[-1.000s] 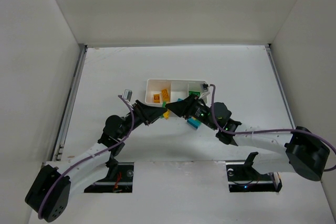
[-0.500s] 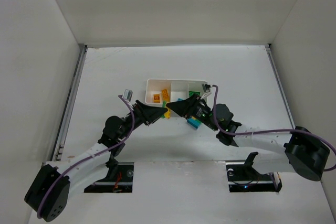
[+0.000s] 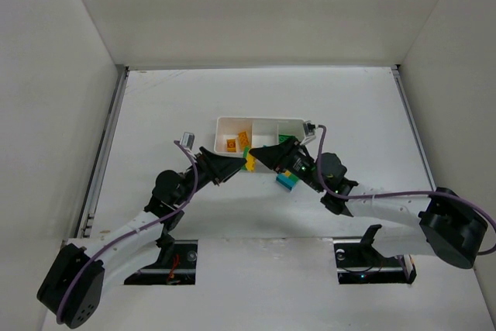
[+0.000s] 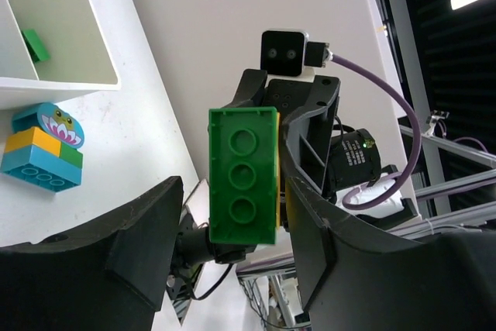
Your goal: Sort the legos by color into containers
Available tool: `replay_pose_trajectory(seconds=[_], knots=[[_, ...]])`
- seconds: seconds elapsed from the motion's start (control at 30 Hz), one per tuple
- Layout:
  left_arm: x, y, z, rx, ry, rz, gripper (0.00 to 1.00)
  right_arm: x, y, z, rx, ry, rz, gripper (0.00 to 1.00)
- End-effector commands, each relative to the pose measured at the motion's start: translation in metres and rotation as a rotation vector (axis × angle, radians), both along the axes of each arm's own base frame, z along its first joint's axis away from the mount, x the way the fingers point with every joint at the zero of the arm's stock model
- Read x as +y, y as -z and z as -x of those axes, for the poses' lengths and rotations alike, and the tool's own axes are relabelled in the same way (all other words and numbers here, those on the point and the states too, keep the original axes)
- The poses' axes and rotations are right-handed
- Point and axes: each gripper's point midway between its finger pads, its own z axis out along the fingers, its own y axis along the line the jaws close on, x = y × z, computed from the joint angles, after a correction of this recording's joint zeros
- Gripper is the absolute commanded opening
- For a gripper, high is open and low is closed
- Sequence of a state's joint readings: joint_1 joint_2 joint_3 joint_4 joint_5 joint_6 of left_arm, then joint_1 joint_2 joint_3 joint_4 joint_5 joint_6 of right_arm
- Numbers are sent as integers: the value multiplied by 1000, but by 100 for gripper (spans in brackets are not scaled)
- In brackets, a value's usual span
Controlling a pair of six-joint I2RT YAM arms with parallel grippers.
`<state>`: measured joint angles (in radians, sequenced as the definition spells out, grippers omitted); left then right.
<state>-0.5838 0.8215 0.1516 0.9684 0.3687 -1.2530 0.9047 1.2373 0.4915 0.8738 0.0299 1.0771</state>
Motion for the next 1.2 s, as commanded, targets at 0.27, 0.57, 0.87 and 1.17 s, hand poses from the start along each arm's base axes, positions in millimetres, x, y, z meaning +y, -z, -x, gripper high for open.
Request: replay_pose_trajectory(seconds=[0.27,0.57,0.87,1.17], knots=[[0,-11,0,-60,2,9,52,-19,-16,-10,-31,40,-72,31],[-6,-8,-1,-60,18,-10,51,-11,-19,-7,-24,-2,-103,31],[-8,-20,0,-88,22,11,46,-6,-16,-8,0,-18,-133,31],[-2,-26,2,-109,-1,32,23,-6,-10,-8,16,-24,-140,30]])
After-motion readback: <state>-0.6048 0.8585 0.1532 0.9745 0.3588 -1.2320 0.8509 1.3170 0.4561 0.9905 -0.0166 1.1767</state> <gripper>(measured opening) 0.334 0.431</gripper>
